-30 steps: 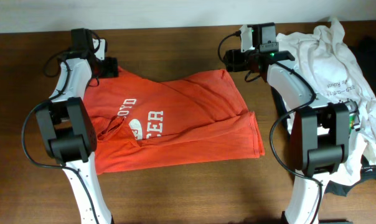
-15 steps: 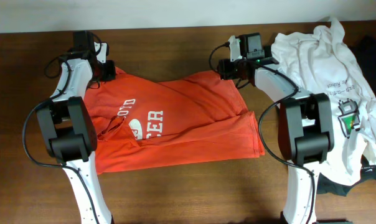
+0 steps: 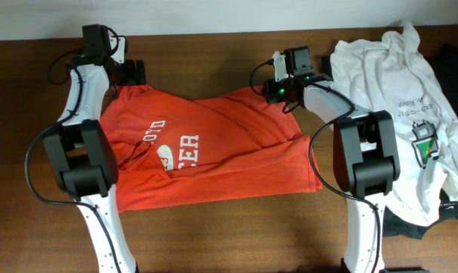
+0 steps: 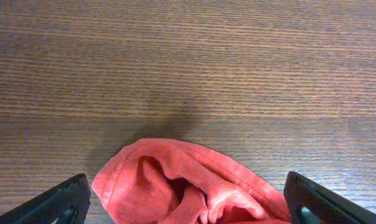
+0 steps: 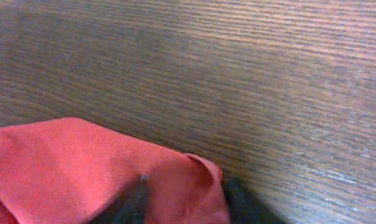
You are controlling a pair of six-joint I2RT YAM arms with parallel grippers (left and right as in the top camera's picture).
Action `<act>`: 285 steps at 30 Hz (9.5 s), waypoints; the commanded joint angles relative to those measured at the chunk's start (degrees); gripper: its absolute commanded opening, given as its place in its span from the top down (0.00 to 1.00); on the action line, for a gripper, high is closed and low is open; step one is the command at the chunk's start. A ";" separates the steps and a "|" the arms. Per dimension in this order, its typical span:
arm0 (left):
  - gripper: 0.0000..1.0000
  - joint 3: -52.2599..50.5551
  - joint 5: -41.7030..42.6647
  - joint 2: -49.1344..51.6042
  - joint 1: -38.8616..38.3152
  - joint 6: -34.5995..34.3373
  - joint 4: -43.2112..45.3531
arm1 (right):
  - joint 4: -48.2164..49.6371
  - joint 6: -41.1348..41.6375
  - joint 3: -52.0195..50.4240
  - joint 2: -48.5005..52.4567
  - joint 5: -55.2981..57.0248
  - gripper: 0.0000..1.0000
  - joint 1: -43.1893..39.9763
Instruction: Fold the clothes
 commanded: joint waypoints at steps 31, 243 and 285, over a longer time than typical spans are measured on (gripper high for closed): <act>0.45 1.55 -3.04 -0.85 -0.24 0.09 -5.01 | -1.11 1.25 0.22 2.19 0.33 0.96 -0.70; 1.00 -47.12 -18.73 -41.03 -1.16 -23.34 -30.49 | -57.83 -6.93 -9.46 -24.83 1.36 0.36 -13.46; 0.15 -41.42 -18.43 -44.68 -1.53 -22.12 -32.06 | -32.24 -6.08 -27.41 -22.49 -6.67 0.96 -6.86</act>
